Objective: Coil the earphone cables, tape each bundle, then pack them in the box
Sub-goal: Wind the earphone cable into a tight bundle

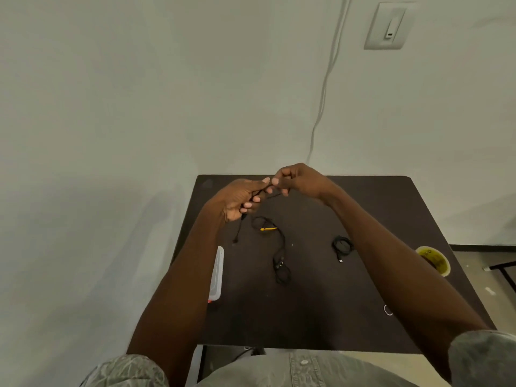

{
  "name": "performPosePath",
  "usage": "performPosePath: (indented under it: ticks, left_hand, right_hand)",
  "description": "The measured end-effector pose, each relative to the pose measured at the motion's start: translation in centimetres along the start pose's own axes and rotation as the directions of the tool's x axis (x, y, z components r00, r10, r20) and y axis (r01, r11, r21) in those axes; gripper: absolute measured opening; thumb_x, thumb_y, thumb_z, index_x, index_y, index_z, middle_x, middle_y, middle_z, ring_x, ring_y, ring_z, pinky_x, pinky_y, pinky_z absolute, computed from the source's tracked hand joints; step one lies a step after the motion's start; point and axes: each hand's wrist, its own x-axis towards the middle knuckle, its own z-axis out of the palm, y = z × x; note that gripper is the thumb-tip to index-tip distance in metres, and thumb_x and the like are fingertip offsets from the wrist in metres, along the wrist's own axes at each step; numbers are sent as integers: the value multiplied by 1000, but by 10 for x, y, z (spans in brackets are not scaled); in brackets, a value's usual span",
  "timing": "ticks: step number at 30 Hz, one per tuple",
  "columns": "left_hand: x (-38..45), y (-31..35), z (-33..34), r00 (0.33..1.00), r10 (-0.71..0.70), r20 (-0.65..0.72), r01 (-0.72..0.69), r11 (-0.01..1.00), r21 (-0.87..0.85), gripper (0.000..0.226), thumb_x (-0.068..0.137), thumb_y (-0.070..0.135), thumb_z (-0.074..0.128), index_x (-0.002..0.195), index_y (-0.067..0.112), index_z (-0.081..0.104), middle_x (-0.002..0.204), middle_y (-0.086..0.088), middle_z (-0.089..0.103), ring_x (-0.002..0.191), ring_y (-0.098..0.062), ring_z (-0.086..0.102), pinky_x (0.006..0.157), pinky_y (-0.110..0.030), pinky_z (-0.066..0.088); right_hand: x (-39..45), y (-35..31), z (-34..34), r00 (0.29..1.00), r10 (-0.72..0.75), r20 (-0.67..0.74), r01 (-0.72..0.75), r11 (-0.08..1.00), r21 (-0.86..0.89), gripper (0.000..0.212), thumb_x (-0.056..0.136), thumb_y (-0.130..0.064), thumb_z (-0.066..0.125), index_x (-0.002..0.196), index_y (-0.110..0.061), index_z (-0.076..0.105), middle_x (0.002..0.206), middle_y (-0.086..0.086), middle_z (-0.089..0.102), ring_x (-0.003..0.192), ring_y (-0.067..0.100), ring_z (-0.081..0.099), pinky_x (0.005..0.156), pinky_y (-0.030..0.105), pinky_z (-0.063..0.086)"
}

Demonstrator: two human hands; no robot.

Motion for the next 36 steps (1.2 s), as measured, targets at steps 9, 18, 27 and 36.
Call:
performPosePath:
  ticks: [9,18,27,36]
  left_hand:
    - [-24,-12,63,989,-90,113,96,994,-49,30,100,34,45,82,12,55,54,4,35,33,-1,25,35,-18,11]
    - [-48,-18,110,968,239,71,-181,869,-460,21,98,9,39,103,2,58,64,-1,54,50,-10,50,48,-21,41]
    - [-48,-9,125,845,487,-223,-509,599,-618,37,93,-11,39,128,-3,50,130,-19,60,126,-30,54,110,-39,40]
    - [-49,-21,121,844,419,-336,-450,893,-17,33,89,-17,38,97,6,58,111,-13,69,106,-18,65,96,-25,49]
  right_hand:
    - [-37,18,-47,874,33,-486,-80,994,-76,23,97,-18,51,88,-2,65,66,-10,56,53,2,47,55,21,39]
    - [-72,54,-26,914,85,-397,-133,987,-94,26,97,-24,56,71,-19,58,61,-4,53,50,6,44,51,23,35]
    - [-120,36,15,991,128,47,-127,992,-25,33,98,-36,54,87,-9,69,61,-3,47,48,8,37,44,21,29]
    - [-143,-12,-17,984,-54,169,0,953,302,27,96,-26,58,95,0,65,65,5,46,47,13,38,45,23,30]
